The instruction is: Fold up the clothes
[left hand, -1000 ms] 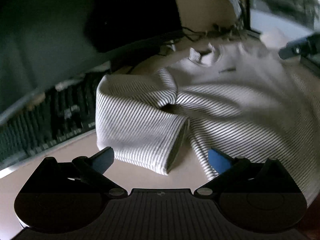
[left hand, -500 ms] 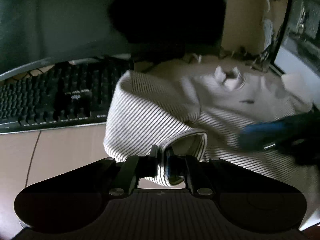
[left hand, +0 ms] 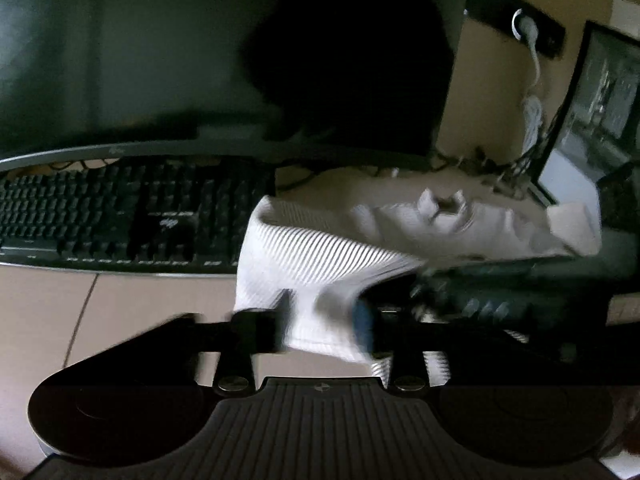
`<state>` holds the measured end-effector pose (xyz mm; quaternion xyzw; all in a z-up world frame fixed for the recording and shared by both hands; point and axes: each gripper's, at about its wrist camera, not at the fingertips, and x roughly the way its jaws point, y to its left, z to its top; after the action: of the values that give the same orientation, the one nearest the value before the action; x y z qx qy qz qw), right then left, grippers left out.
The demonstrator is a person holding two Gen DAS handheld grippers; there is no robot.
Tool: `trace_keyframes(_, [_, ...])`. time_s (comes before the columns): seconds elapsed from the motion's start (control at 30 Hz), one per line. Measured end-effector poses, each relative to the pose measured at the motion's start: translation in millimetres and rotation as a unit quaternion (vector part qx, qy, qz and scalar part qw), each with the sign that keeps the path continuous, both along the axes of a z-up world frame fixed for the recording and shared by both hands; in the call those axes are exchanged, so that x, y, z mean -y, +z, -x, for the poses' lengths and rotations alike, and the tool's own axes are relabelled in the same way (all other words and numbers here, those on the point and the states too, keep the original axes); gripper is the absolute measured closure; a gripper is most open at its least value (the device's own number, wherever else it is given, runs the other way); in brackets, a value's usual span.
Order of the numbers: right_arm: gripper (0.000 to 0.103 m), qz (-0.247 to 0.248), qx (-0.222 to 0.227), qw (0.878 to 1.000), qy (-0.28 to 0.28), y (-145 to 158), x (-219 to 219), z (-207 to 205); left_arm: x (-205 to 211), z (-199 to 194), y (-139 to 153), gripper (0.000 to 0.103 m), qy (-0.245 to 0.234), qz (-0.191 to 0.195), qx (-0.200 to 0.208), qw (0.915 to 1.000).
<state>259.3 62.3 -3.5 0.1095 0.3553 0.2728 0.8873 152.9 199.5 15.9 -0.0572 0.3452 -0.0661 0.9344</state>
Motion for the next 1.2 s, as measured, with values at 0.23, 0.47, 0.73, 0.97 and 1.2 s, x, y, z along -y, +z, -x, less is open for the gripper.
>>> trace_keyframes(0.23, [0.099, 0.090, 0.083, 0.991, -0.049, 54.7, 83.2, -6.9, 18.6, -15.9, 2.6, 0.005, -0.016, 0.028, 0.016, 0.9994])
trace_keyframes(0.47, [0.099, 0.139, 0.069, 0.979, -0.133, 59.3, 168.7, -35.3, 51.9, -43.5, -13.3, 0.004, -0.049, 0.031, 0.005, 0.9983])
trace_keyframes(0.73, [0.099, 0.127, -0.004, 0.975, -0.181, 14.3, 221.6, -71.5, 93.0, -79.4, -38.4, 0.004, -0.070, -0.019, -0.012, 0.9973])
trace_keyframes(0.97, [0.096, 0.114, -0.043, 0.974, -0.191, -27.5, 237.9, -82.9, 81.1, -109.5, -70.8, 0.003, 0.008, -0.138, -0.040, 0.9896])
trace_keyframes(1.2, [0.068, 0.156, -0.027, 0.962, -0.225, -35.8, 242.7, -62.9, 65.4, -97.7, -59.7, 0.004, 0.013, -0.043, -0.064, 0.9970])
